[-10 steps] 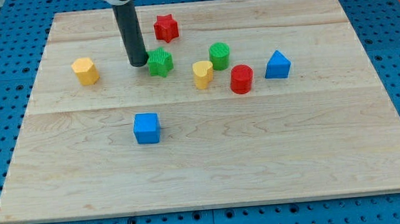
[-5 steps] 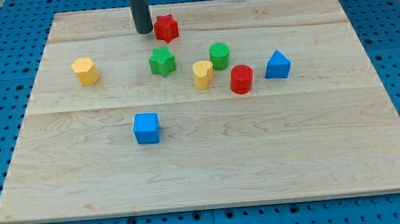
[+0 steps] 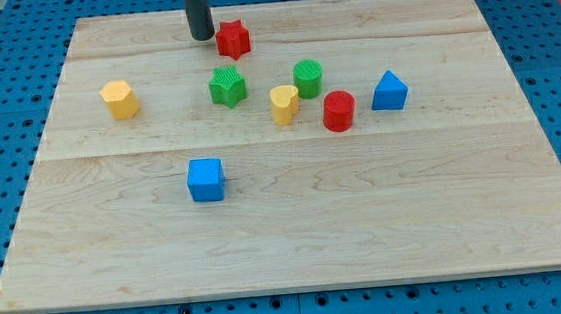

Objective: Slide the red star to the top left of the green circle

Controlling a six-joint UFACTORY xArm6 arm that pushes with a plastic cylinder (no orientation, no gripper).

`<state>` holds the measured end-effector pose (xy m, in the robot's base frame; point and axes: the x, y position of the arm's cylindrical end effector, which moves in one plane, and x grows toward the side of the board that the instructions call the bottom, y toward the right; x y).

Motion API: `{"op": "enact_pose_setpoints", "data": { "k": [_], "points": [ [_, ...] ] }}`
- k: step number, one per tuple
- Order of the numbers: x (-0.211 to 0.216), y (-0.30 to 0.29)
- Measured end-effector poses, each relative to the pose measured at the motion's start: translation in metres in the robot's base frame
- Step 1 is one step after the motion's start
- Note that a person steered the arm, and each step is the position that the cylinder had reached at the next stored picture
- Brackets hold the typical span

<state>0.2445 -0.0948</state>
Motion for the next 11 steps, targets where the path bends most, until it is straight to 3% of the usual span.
{"op": "enact_pose_setpoints", "data": {
  "k": [3, 5, 9, 11],
  "points": [
    [0.011, 0.009],
    [0.011, 0.066],
    [0.011, 0.085],
    [-0.046, 0.088]
  ]
}}
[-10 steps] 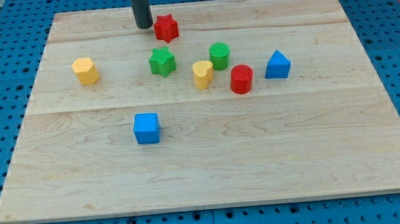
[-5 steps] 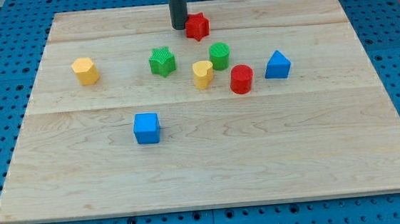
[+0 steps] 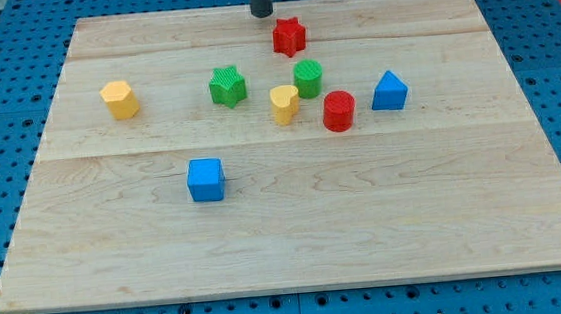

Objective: Slide the red star to the top left of the green circle

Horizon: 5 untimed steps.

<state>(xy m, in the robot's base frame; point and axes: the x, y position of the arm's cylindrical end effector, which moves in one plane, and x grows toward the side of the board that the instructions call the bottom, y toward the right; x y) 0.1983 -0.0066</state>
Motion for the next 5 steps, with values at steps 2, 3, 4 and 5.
{"op": "enact_pose_setpoints", "data": {
  "k": [2, 3, 4, 5],
  "points": [
    [0.000, 0.039],
    [0.004, 0.031],
    [0.019, 0.023],
    [0.020, 0.023]
  ]
}}
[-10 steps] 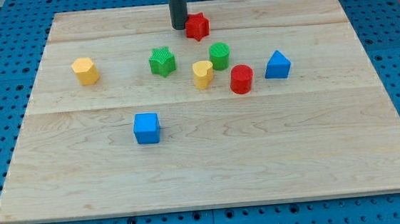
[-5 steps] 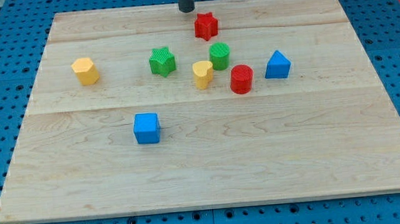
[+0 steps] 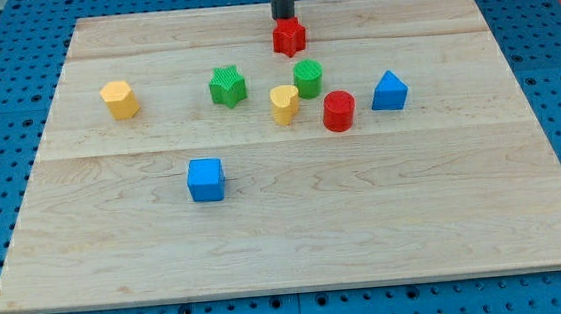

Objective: Slide the red star to the top left of the green circle

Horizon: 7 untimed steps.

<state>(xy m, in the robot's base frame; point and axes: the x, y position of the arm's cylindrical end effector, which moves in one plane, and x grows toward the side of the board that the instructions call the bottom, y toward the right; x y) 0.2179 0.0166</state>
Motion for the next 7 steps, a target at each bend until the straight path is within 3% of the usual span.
{"op": "enact_pose_setpoints", "data": {
  "k": [5, 6, 7],
  "points": [
    [0.031, -0.001],
    [0.026, -0.037],
    [0.026, -0.131]
  ]
}}
